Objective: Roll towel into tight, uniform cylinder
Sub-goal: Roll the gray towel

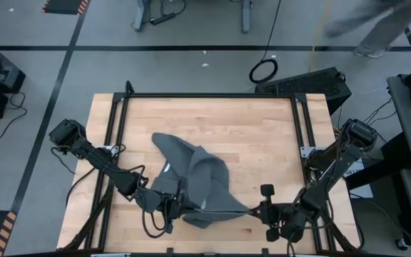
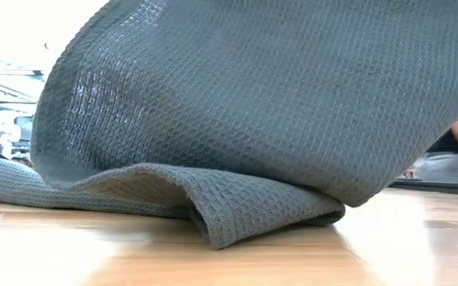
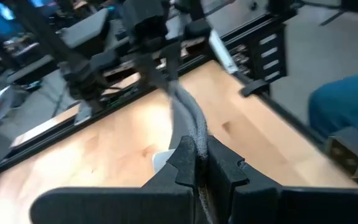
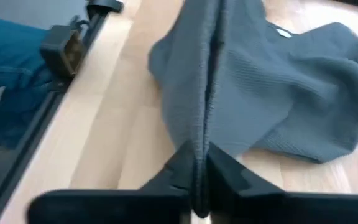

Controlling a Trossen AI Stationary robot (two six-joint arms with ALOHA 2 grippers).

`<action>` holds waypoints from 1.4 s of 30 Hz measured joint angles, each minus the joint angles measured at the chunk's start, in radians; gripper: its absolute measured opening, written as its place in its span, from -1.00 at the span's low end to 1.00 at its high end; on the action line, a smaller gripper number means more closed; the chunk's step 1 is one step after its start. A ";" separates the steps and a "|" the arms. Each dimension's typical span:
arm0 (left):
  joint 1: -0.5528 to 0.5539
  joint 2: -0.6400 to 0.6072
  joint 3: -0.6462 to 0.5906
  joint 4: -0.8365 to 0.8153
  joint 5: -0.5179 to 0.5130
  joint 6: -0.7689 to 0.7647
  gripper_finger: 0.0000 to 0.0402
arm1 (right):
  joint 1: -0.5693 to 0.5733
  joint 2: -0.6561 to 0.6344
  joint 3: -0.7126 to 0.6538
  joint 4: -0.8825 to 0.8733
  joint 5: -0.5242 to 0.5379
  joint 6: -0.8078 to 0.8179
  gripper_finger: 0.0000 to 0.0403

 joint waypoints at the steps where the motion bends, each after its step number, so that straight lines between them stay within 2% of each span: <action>1: 0.000 0.000 0.000 0.000 -0.017 0.005 -0.94 | -0.001 -0.010 0.000 -0.002 -0.014 -0.009 -0.95; 9: 0.017 -0.007 0.000 0.071 -0.090 0.096 -0.94 | -0.003 -0.123 0.000 -0.014 0.024 -0.075 -0.97; 13: 0.046 -0.038 0.000 0.183 -0.180 0.237 -0.94 | -0.016 -0.235 0.009 -0.031 0.160 -0.169 -0.97; 16: 0.083 -0.086 0.000 0.305 -0.220 0.433 -0.94 | -0.031 -0.331 0.046 -0.051 0.303 -0.285 -0.97; 19: 0.153 -0.152 0.003 0.463 -0.163 0.628 -0.94 | -0.065 -0.418 0.108 -0.042 0.437 -0.472 -0.99; 22: 0.251 -0.218 0.040 0.476 -0.060 0.693 -0.94 | -0.134 -0.483 0.190 0.045 0.475 -0.739 -0.99; 24: 0.335 -0.245 0.073 0.467 0.019 0.704 -0.94 | -0.202 -0.511 0.245 0.154 0.431 -0.932 -0.99; 27: 0.471 -0.259 0.142 0.460 0.157 0.703 -0.94 | -0.331 -0.533 0.326 0.301 0.252 -1.186 -0.99; 30: 0.605 -0.257 0.232 0.424 0.234 0.670 -0.94 | -0.469 -0.531 0.406 0.399 0.155 -1.334 -0.99; 34: 0.788 -0.235 0.365 0.306 0.355 0.534 -0.94 | -0.660 -0.508 0.505 0.400 -0.002 -1.405 -0.99; 37: 0.904 -0.211 0.466 0.231 0.513 0.398 -0.94 | -0.778 -0.471 0.567 0.393 -0.148 -1.408 -0.99; 42: 1.028 -0.136 0.638 0.210 0.676 0.233 -0.94 | -0.926 -0.356 0.680 0.419 -0.316 -1.445 -0.99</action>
